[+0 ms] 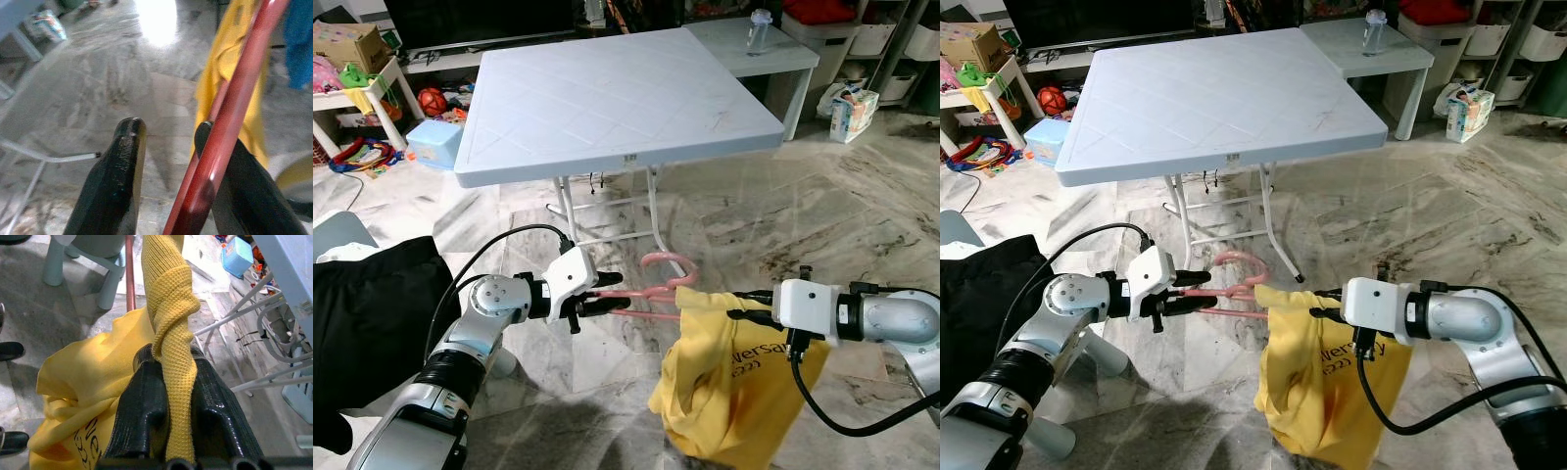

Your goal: Hang hanger

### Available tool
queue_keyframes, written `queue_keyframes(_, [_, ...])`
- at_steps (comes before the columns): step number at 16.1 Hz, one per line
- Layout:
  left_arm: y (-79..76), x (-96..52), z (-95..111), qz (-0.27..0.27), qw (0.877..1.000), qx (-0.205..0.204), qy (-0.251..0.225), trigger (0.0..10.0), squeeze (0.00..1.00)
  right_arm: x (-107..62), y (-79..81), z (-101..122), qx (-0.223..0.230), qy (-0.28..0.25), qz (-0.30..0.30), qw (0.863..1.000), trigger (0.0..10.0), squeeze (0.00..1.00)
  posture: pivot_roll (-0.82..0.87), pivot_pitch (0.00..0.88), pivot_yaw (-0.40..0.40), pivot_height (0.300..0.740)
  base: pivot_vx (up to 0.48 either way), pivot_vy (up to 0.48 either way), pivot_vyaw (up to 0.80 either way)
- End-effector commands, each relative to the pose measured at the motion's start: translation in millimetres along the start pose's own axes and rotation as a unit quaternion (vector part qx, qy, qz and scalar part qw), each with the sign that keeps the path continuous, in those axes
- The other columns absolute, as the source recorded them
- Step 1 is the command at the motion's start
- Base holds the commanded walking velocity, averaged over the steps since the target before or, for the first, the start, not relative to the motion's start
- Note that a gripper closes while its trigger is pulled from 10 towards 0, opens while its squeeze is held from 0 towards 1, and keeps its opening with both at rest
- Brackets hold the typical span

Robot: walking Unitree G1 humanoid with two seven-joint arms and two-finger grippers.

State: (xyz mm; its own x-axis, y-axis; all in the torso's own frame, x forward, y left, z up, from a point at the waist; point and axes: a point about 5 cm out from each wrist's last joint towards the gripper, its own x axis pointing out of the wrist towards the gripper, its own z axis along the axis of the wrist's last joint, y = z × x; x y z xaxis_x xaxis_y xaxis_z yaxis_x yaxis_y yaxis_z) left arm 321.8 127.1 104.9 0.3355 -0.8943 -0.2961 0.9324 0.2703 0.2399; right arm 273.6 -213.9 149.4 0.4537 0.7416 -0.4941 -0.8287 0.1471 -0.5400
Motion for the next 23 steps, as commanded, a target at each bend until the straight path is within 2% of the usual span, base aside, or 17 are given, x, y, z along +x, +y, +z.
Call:
queue_keyframes(1, [4.2,1.9,7,-0.004,1.0,0.024,-0.001,10.0,1.0,3.5,-3.4,8,-0.022,-0.015,0.002,1.0,10.0,0.0,-0.12,0.038,0.043,0.74,0.0,0.0,0.0])
queue_keyframes(2, [3.9,2.5,7,-0.005,1.0,0.026,-0.001,10.0,1.0,3.6,-3.3,8,-0.022,-0.015,0.003,1.0,10.0,0.0,-0.12,0.038,0.043,0.74,0.0,0.0,0.0])
queue_keyframes(3, [2.4,4.4,7,-0.02,0.999,0.027,-0.002,10.0,0.0,4.0,-2.8,8,-0.024,-0.014,0.005,1.0,10.0,0.0,-0.12,0.038,0.043,0.74,0.0,0.0,0.0])
queue_keyframes(4, [1.7,5.9,9,-0.031,0.999,0.024,-0.008,0.0,0.0,4.6,-2.7,7,-0.027,-0.012,0.007,1.0,10.0,0.0,-0.12,0.039,0.04,0.74,0.0,0.0,0.0])
queue_keyframes(11, [-3.3,4.8,9,-0.104,0.995,-0.002,-0.002,0.0,0.0,6.1,-2.8,5,-0.033,-0.007,0.004,0.999,10.0,0.0,-0.12,0.04,0.043,0.74,0.0,0.0,0.0])
queue_keyframes(18, [-4.2,3.8,7,-0.108,0.994,-0.024,-0.006,0.0,0.0,8.1,-5.2,5,-0.037,-0.01,-0.003,0.999,10.0,0.0,-0.12,0.043,0.037,0.74,0.0,0.0,0.0])
queue_keyframes(19, [-4.8,3.7,6,-0.105,0.994,-0.028,-0.006,0.0,0.0,8.6,-4.4,4,-0.027,-0.011,0.001,1.0,10.0,0.18,-0.12,0.042,0.036,0.74,0.0,0.0,0.0])
queue_keyframes(20, [-5.7,3.8,4,-0.1,0.994,-0.032,-0.008,0.0,0.0,9.4,-3.8,4,-0.006,-0.013,0.005,1.0,10.0,1.0,-0.12,0.042,0.035,0.74,0.0,0.0,0.0])
queue_keyframes(21, [-7.0,3.6,1,-0.087,0.995,-0.044,-0.015,0.0,0.0,11.2,-6.7,3,0.017,-0.016,0.0,1.0,10.0,1.0,-0.12,0.042,0.033,0.74,0.0,0.0,0.0])
queue_keyframes(23, [-6.9,4.3,-1,-0.053,0.994,-0.083,-0.043,0.0,0.0,15.6,-9.4,3,0.021,-0.012,-0.006,1.0,10.0,1.0,-0.12,0.039,0.024,0.74,0.0,0.0,0.0])
